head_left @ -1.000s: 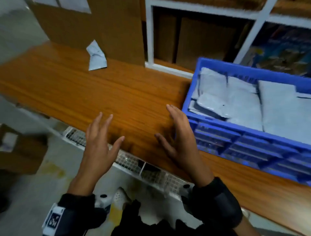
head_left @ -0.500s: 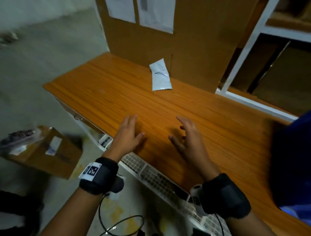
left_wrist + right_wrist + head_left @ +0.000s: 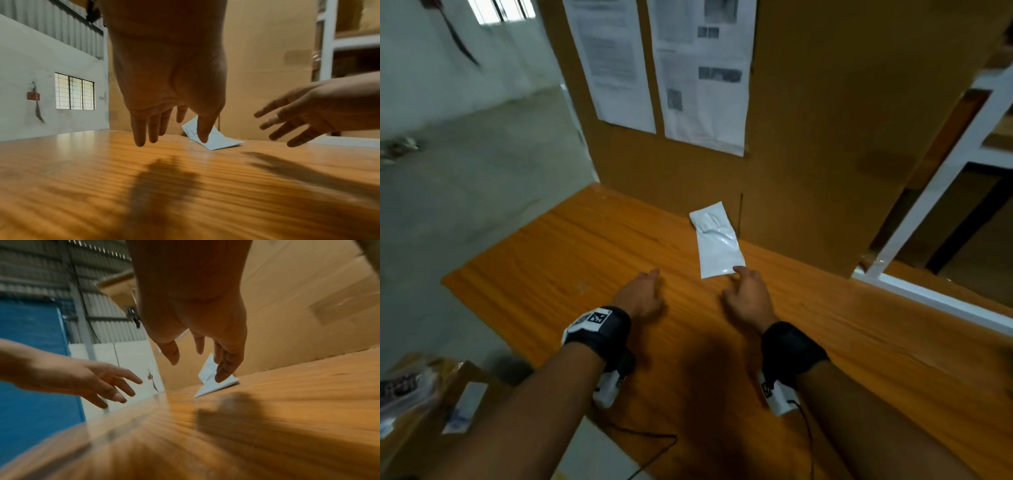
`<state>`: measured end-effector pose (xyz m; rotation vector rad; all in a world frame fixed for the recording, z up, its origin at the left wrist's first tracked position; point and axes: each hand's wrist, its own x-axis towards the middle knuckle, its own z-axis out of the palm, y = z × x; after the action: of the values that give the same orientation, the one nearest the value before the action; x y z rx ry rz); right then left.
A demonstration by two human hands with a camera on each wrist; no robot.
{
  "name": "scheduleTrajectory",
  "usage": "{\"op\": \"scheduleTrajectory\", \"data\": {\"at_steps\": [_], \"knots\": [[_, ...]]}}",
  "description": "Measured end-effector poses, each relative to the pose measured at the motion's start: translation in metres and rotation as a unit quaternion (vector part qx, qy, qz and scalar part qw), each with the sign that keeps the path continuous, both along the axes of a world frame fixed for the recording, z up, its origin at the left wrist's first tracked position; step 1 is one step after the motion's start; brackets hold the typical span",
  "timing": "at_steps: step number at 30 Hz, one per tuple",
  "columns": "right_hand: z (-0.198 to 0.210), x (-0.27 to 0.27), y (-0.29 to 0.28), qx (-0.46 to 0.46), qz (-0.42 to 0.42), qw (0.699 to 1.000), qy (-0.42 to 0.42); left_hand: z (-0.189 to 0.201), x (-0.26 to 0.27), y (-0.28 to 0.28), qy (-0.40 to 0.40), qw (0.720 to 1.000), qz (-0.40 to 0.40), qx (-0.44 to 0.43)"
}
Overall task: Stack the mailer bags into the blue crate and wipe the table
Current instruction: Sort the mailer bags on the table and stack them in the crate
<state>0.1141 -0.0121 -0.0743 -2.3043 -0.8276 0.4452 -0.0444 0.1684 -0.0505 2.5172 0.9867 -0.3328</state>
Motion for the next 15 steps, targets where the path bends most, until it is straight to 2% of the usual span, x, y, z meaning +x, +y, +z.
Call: {"op": "scheduleTrajectory", "data": {"at_steps": [3,7,12,15], "knots": [[-0.015,0.037,0.04,-0.013,-0.051,0.999,-0.001,-0.011,0.021,0.027,0.063,0.998,-0.012,-0.022],[-0.023,0.069,0.077,-0.047,-0.131,0.989,0.054,-0.028,0.036,0.05,0.192,0.978,-0.077,0.007],[-0.032,0.084,0.099,-0.148,-0.141,0.976,0.068,-0.04,0.037,0.06,0.203,0.972,-0.116,0.025],[-0.04,0.083,0.102,-0.132,-0.126,0.98,0.081,-0.043,0.035,0.063,0.188,0.974,-0.125,0.033]]}}
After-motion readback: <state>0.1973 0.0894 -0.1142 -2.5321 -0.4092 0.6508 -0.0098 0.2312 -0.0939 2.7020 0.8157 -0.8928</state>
